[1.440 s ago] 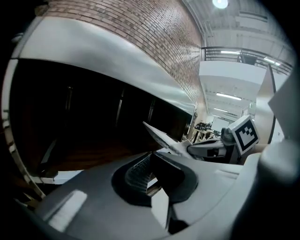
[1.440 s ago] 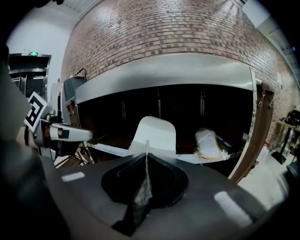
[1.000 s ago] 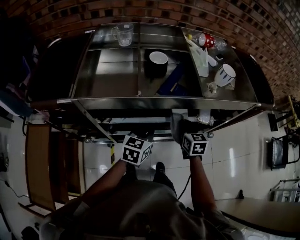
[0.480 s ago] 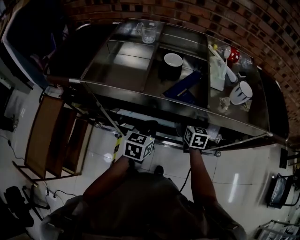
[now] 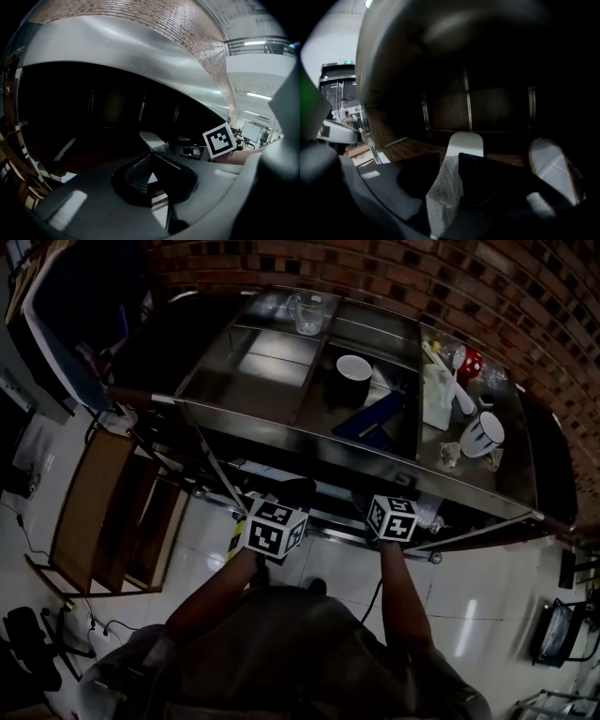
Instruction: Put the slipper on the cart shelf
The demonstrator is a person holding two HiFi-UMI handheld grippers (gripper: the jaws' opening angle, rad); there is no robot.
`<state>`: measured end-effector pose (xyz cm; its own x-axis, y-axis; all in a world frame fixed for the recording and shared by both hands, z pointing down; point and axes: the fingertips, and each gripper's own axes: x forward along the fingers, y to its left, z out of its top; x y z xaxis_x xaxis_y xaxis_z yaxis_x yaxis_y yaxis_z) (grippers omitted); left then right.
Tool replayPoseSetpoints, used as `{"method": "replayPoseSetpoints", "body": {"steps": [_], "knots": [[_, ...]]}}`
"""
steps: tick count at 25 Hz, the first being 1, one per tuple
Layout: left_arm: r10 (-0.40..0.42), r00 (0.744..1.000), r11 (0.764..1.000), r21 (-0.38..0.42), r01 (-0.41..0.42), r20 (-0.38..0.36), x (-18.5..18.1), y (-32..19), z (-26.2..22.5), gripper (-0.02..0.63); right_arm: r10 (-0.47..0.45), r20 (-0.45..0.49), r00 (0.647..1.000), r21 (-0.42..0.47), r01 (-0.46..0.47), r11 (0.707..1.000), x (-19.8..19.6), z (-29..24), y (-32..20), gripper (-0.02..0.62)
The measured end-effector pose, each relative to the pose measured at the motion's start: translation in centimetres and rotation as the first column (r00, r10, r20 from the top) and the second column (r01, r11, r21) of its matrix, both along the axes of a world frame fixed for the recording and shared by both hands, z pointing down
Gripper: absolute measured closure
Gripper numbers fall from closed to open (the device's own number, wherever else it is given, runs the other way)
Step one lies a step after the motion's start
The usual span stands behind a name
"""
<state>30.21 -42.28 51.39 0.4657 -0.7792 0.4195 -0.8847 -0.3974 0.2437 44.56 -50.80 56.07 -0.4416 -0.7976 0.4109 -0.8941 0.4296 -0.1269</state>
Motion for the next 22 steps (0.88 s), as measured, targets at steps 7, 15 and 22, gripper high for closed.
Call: {"method": "replayPoseSetpoints", "body": {"steps": [7,15,22], "knots": [[0.076,0.997,0.997,0.016,-0.076,-0.025,1.6,-0.8,-0.8,0.598,-0.022,0.061,0.998,0.071,0.018,0.997,-0.7,-4.5,3.7,0.527],[0.16,0.986,0.987,0.036,-0.158,-0.043,3.8,-0.7,-2.1,0.598,-0.06,0.124,0.991,0.098,0.048,0.994,-1.1,-7.2,7.3,0.595],[0.207,0.977,0.978,0.044,-0.205,-0.043,5.2,-0.5,-2.5,0.598,-0.079,0.149,0.986,0.12,0.061,0.991,-0.9,-9.1,8.8,0.595]]}}
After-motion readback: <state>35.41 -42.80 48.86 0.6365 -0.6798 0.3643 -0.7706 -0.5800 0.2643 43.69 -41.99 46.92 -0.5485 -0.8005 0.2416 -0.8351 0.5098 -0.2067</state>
